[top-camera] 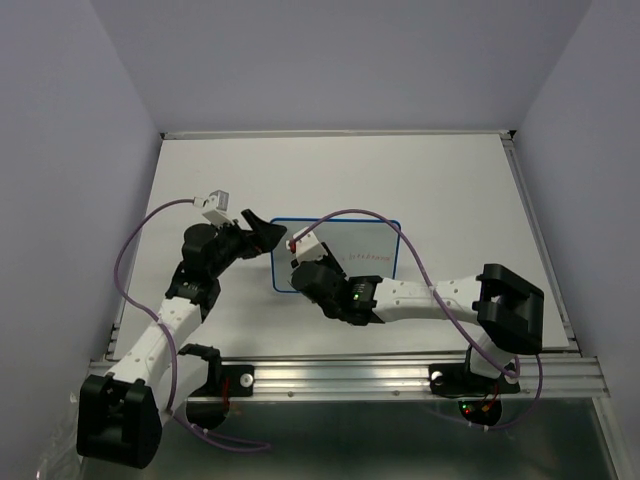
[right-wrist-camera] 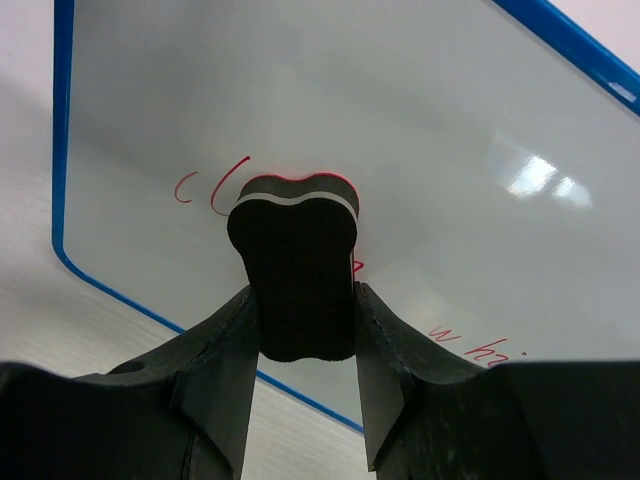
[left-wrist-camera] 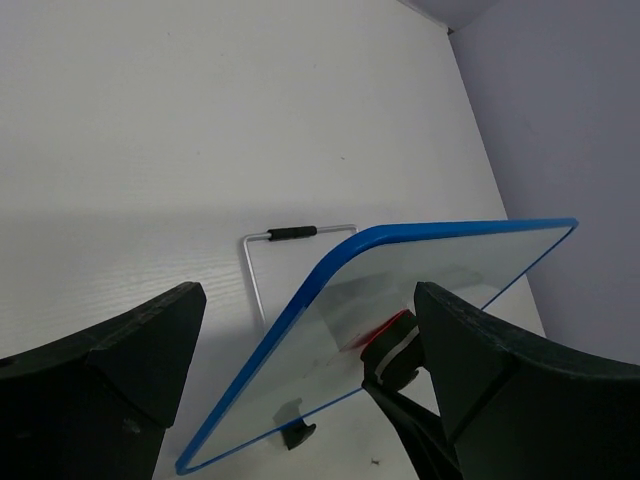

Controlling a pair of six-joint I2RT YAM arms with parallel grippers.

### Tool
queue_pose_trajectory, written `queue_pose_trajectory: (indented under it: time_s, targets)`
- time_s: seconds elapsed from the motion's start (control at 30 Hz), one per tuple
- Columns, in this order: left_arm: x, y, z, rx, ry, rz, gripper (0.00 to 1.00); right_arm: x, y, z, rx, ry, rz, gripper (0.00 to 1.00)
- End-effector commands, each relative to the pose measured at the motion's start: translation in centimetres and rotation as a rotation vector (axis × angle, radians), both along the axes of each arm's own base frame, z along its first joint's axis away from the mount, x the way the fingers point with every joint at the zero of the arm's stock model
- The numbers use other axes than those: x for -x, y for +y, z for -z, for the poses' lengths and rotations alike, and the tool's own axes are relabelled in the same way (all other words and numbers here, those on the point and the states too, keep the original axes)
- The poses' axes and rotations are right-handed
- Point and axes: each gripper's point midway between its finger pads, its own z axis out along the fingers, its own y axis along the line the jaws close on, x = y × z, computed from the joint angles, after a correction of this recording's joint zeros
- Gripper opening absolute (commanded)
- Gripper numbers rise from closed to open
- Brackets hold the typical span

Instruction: Erase the whiteboard

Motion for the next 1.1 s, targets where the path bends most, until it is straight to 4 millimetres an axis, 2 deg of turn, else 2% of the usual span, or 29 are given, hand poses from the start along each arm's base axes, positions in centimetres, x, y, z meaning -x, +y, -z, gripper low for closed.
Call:
queue_pose_trajectory:
  time_s: [0.0, 0.1, 0.13, 0.2, 0.23, 0.37, 0.5, 0.67, 0.8, 0.9, 1.07]
  targets:
    - [-0.4, -0.6, -3.2, -0.011, -0.168, 0.039, 0.99, 0.2, 0.7, -1.1, -0.056, 0.009, -0.005, 0.01]
    - [-0.5, -0.6, -2.1, -0.017, -0.149, 0.037, 0.86, 0.0, 0.6, -0.9, -0.044, 0.005, 0.003, 0.01]
    - [-0.8, -0.6, -1.6, -0.017, -0.137, 0.037, 0.73, 0.0, 0.7, -0.9, -0.045, 0.003, 0.004, 0.01]
    - [-1.0, -0.6, -0.9, -0.014, -0.116, 0.031, 0.61, 0.0, 0.6, -0.9, -0.041, 0.000, 0.005, 0.01]
    - [-1.1, -0.7, -0.3, -0.015, -0.098, 0.036, 0.51, -0.1, 0.4, -1.1, -0.039, -0.007, 0.014, 0.01]
    - [-1.1, -1.1, 0.5, -0.014, -0.089, 0.054, 0.41, -0.1, 0.1, -1.4, -0.034, -0.016, 0.020, 0.01]
    - [-0.6, -1.1, 0.9, -0.012, -0.108, 0.063, 0.39, -0.3, 0.0, -1.8, -0.027, -0.029, 0.023, 0.01]
    - [0.7, -1.1, 0.4, -0.027, -0.178, 0.088, 0.39, -0.7, 0.1, -2.4, -0.015, -0.050, 0.032, 0.01]
    - [2.2, -1.3, 0.3, -0.060, -0.243, 0.136, 0.39, -2.0, -0.2, -3.0, -0.051, -0.042, 0.057, 0.01]
    - [2.4, -1.0, 0.4, -0.065, -0.256, 0.129, 0.39, -2.1, 0.3, -3.3, -0.057, -0.040, 0.045, 0.01]
    - [2.3, -0.9, 0.7, -0.065, -0.245, 0.112, 0.39, -1.3, 2.1, -0.9, -0.050, 0.033, -0.038, 0.01]
